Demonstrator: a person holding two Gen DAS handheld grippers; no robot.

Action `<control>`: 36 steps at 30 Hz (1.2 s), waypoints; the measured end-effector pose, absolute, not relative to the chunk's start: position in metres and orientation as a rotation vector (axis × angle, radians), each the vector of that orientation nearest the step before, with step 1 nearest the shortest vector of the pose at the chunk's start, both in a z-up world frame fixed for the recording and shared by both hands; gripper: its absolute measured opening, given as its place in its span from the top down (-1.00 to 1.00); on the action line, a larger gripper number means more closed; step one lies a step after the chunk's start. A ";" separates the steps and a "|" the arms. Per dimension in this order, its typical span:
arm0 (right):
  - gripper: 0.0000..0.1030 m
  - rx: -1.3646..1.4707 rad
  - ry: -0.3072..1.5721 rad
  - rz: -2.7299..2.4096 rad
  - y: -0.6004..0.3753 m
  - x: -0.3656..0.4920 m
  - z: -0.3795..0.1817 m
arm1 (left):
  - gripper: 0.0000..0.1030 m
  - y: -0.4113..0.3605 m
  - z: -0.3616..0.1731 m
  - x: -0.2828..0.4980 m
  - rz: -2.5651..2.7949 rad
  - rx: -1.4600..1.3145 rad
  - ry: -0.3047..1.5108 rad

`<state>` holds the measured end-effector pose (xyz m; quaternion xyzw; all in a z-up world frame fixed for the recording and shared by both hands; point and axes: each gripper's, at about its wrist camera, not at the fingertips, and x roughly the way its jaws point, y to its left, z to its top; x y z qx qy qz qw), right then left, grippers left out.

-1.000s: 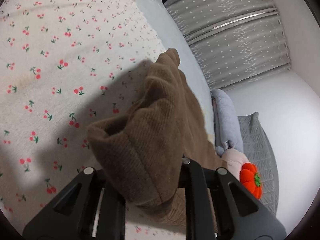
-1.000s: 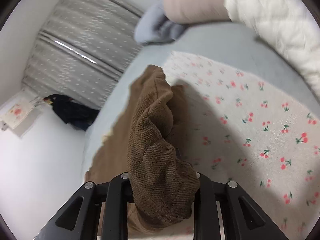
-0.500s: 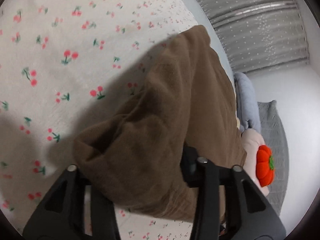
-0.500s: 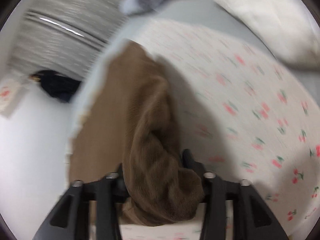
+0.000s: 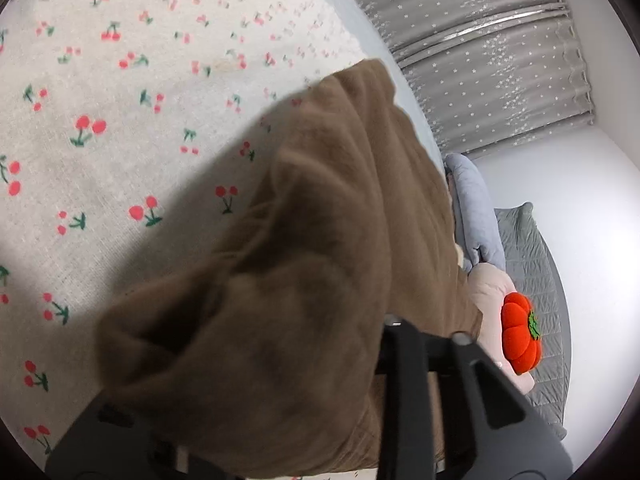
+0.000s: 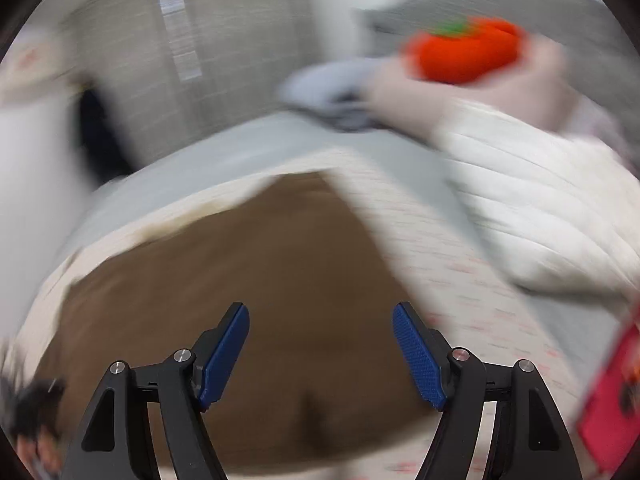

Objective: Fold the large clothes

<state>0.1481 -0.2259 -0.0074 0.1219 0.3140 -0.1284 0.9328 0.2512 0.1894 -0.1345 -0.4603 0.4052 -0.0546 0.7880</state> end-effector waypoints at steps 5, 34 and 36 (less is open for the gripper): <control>-0.17 0.181 0.729 0.074 -0.151 0.177 -0.032 | 0.61 0.177 -0.102 0.244 -0.103 -0.846 0.800; -0.19 0.945 0.722 0.194 -0.445 0.155 -0.094 | 0.34 -0.195 -0.068 0.201 -0.913 0.081 0.823; -0.33 0.956 0.717 0.166 -0.458 0.150 -0.097 | 0.29 -0.199 -0.077 0.192 -0.950 0.153 0.802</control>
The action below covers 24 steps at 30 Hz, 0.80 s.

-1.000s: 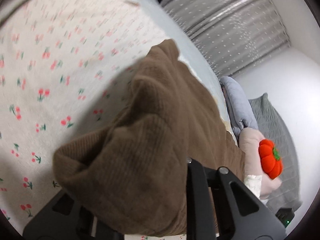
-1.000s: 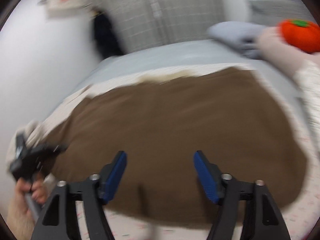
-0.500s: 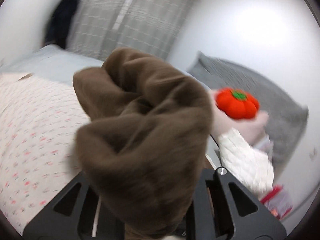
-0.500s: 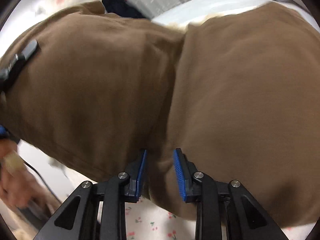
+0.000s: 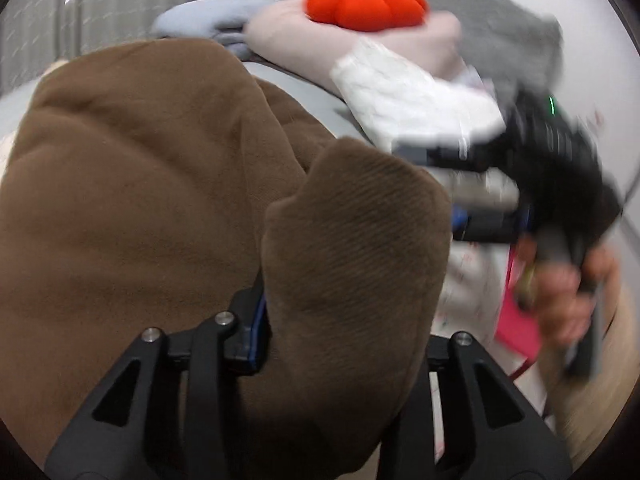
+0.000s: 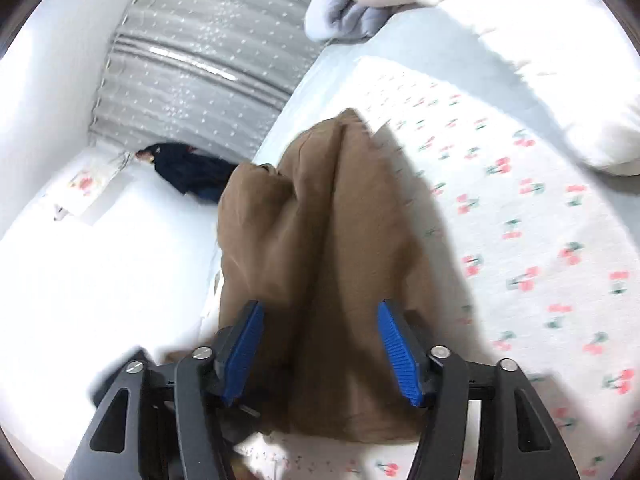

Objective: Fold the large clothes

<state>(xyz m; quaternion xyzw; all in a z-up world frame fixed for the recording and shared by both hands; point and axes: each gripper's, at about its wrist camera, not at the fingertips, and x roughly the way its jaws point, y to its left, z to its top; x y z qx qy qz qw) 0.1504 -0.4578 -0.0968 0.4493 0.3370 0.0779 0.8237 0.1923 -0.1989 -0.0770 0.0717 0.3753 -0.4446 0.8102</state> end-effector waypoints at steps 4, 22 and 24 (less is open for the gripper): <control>-0.37 0.951 0.727 0.192 -0.463 0.158 -0.089 | -0.16 -0.194 -0.045 0.184 -1.023 0.135 0.804; -0.75 0.856 0.998 0.401 -0.400 0.270 -0.076 | -0.60 -0.029 -0.022 0.220 -0.736 -0.106 0.797; -0.64 0.783 1.012 0.374 -0.384 0.277 -0.071 | -0.60 -0.016 -0.035 0.237 -0.701 -0.165 0.848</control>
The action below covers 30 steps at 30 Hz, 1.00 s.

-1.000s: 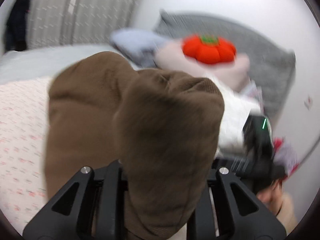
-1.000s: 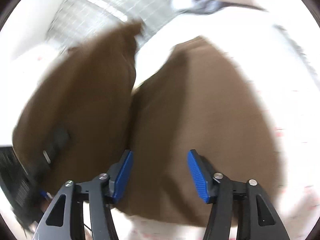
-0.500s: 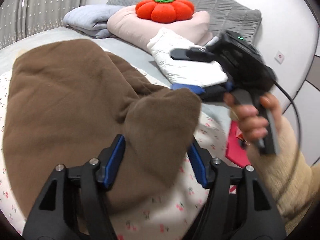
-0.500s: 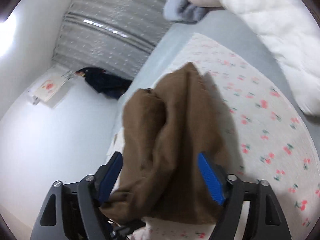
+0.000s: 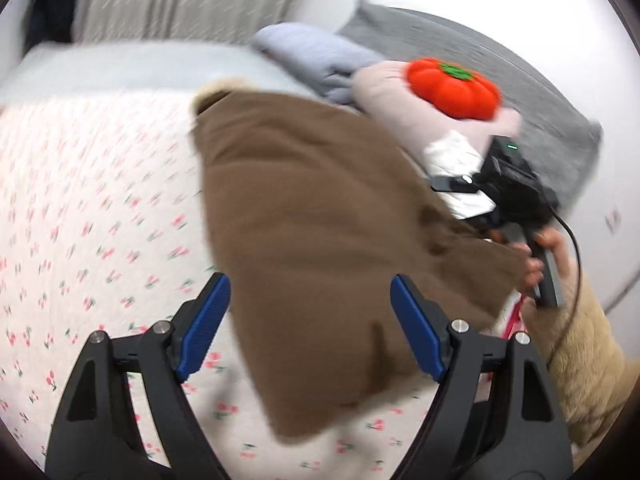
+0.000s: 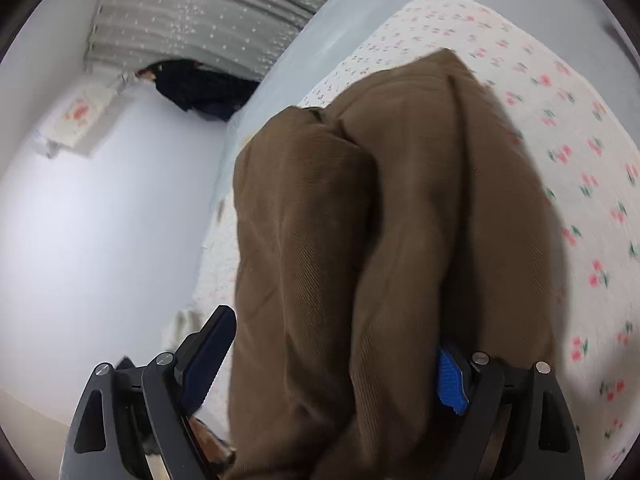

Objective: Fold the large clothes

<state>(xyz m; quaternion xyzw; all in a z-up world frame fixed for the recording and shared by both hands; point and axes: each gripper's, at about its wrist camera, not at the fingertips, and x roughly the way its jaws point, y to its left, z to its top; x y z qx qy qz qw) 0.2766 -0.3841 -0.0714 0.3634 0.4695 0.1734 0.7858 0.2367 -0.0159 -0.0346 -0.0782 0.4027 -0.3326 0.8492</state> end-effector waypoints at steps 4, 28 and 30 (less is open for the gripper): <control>0.67 0.538 1.002 0.300 -0.348 0.285 -0.047 | -0.52 0.000 -0.053 0.254 -0.655 -0.283 0.917; 0.17 0.401 0.762 0.314 -0.381 0.143 -0.033 | -0.60 -0.067 -0.063 0.215 -0.690 -0.143 0.858; 0.20 0.316 0.861 0.238 -0.373 0.135 -0.070 | -0.60 -0.067 -0.064 0.213 -0.707 -0.144 0.856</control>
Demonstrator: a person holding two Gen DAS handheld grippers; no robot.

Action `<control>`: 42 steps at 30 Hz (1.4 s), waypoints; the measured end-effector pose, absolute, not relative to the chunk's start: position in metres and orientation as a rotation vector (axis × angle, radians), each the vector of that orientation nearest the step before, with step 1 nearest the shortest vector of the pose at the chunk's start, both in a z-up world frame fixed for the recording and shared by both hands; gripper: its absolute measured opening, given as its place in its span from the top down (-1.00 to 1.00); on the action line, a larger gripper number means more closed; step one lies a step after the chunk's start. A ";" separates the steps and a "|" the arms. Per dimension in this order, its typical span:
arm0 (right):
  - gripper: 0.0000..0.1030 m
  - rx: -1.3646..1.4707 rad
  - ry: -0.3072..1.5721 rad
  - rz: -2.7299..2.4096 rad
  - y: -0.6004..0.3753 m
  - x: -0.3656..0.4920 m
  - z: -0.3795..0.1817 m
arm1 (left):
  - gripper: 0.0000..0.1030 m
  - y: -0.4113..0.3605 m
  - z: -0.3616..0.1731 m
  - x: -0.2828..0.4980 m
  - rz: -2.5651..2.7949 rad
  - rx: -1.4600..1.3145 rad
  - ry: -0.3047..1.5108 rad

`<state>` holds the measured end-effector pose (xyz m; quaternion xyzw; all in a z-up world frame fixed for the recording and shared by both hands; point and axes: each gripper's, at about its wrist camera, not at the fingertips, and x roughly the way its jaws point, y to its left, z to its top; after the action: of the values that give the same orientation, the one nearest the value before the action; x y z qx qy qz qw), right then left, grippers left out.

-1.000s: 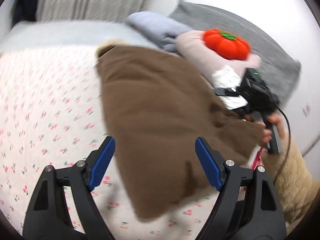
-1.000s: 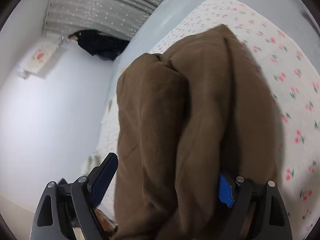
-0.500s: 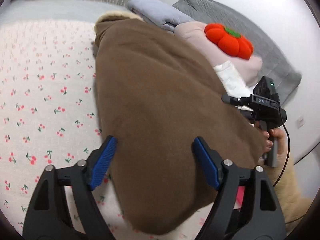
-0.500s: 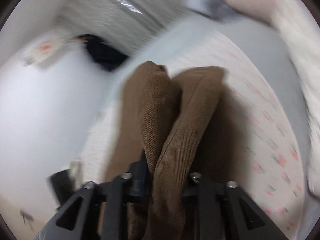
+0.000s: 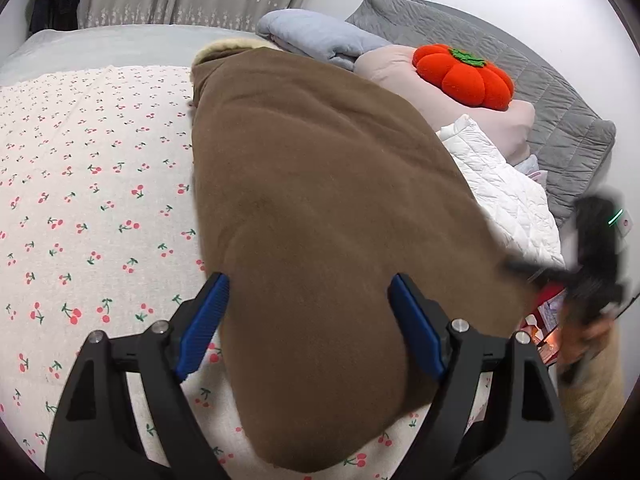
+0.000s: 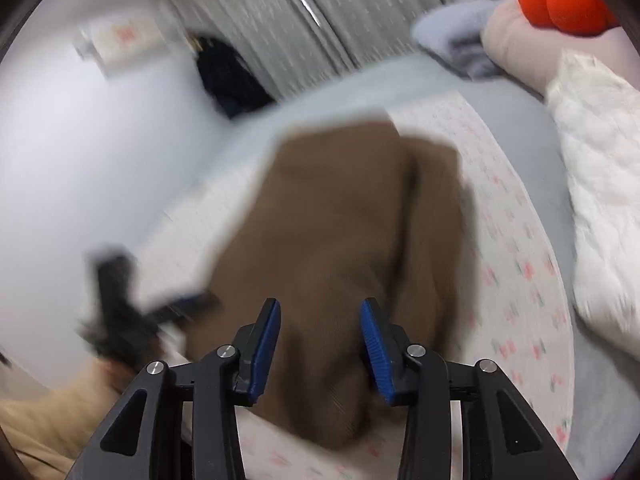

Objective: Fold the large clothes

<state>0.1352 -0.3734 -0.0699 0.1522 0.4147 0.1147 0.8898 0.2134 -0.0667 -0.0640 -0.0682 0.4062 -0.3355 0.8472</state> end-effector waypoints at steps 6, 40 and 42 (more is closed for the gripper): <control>0.14 0.378 0.893 0.191 -0.380 0.130 -0.108 | -0.65 -0.063 -0.061 0.214 -0.734 -0.116 0.899; 0.03 0.875 0.842 0.529 -0.404 0.314 -0.113 | -0.08 -0.024 -0.068 0.375 -0.787 -0.764 1.036; 0.03 0.859 0.838 0.550 -0.384 0.329 -0.103 | -0.09 0.002 -0.048 0.385 -0.763 -0.746 0.992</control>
<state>0.3292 -0.3843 -0.1030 0.3989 0.3894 0.2553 0.7900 0.3845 0.0023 -0.0479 -0.3411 0.4533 -0.3486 0.7461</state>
